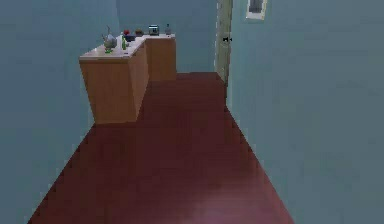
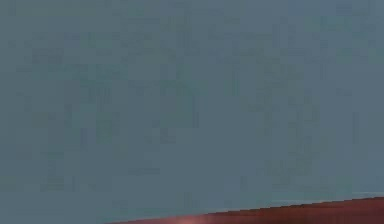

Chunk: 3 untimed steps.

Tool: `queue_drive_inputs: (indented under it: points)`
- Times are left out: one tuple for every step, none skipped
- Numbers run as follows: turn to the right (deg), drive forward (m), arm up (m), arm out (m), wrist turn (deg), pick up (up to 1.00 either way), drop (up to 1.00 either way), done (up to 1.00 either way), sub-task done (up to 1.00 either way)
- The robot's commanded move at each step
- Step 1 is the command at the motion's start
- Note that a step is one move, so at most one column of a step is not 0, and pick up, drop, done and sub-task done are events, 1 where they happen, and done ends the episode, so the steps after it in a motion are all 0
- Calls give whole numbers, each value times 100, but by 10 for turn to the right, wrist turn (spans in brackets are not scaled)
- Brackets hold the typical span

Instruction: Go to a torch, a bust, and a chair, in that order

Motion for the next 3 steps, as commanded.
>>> queue_drive_inputs:
  points:
    - [0,100,0,0,0,0,0,0,0]
    - [0,100,0,0,0,0,0,0,0]
    - [0,60,0,0,0,0,0,0,0]
